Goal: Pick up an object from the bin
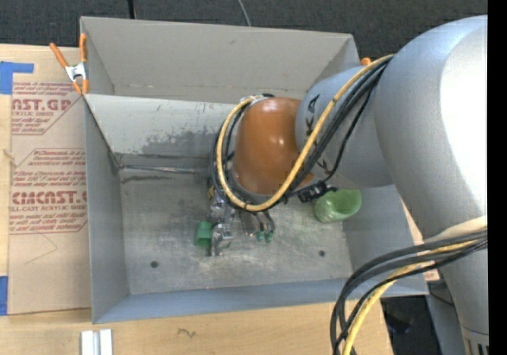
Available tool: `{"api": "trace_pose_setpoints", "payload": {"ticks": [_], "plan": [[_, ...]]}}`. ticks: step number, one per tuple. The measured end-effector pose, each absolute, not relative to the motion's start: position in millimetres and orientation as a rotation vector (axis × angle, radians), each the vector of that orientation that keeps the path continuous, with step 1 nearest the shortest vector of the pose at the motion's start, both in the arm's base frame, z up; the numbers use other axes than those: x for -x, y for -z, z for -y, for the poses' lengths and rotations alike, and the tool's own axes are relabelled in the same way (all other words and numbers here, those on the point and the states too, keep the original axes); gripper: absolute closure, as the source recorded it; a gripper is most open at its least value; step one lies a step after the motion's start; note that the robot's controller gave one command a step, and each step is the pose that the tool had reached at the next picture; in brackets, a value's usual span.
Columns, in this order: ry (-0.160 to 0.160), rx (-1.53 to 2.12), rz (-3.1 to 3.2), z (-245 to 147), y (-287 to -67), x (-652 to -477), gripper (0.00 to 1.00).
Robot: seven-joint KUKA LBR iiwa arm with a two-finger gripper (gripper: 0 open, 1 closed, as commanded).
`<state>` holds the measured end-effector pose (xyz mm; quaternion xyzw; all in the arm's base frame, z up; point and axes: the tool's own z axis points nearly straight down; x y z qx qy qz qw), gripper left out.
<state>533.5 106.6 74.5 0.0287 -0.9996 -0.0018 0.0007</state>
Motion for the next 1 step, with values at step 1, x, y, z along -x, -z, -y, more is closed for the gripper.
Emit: {"api": "trace_pose_setpoints", "payload": {"ticks": [1], "plan": [[0.001, -0.453, 3.118, -99.3, -203.2, -554.0, 1.0]]}}
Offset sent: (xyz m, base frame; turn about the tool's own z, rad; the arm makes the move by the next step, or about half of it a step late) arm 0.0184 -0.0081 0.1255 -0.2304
